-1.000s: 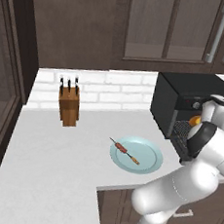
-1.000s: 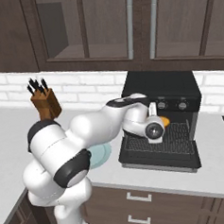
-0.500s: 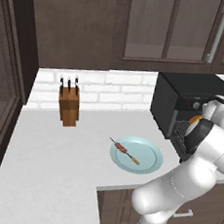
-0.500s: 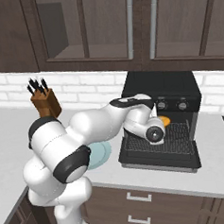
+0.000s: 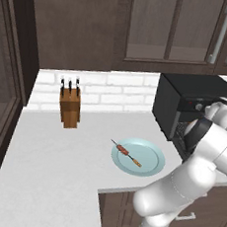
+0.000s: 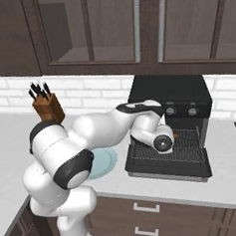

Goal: Pick up the kebab skewer and baguette bread, and place them inside the toaster oven. Close the toaster oven door and start by setting the timer.

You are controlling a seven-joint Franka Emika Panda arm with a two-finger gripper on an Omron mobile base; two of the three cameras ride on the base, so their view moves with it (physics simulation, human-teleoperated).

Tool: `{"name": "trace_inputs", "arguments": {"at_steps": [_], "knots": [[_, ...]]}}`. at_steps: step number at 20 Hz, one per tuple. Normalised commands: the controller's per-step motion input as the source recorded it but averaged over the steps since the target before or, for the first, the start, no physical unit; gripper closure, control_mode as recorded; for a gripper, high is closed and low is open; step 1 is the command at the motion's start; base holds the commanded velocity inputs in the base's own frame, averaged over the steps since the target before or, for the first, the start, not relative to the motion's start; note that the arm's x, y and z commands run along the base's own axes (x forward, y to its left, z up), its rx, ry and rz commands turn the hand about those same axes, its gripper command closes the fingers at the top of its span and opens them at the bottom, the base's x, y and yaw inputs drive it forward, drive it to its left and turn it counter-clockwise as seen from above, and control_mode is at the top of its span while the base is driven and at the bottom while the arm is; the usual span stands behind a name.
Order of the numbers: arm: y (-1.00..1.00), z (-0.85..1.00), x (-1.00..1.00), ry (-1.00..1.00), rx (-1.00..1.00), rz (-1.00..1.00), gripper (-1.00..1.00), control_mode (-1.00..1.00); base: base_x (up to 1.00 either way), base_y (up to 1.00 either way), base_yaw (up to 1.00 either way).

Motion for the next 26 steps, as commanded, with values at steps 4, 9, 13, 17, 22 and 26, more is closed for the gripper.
{"name": "trace_inputs", "arguments": {"at_steps": [4,9,13,17,22,26], "knots": [[0.0,0.0,0.0,0.0,0.0,0.0,-1.0,-1.0,0.0,0.0,0.0],[-0.08,0.01,-0.07,0.0,0.0,0.0,-1.0,-1.0,0.0,0.0,0.0],[-0.11,0.02,-0.48,0.0,0.0,0.0,-1.0,-1.0,0.0,0.0,0.0],[-0.02,0.0,-0.67,0.0,0.0,0.0,-1.0,-1.0,0.0,0.0,0.0],[0.0,0.27,-0.42,0.01,-0.01,0.03,-1.0,-1.0,0.0,0.0,0.0],[0.04,0.67,-0.08,0.07,0.0,0.13,-1.0,-1.0,0.0,0.0,0.0]]}}
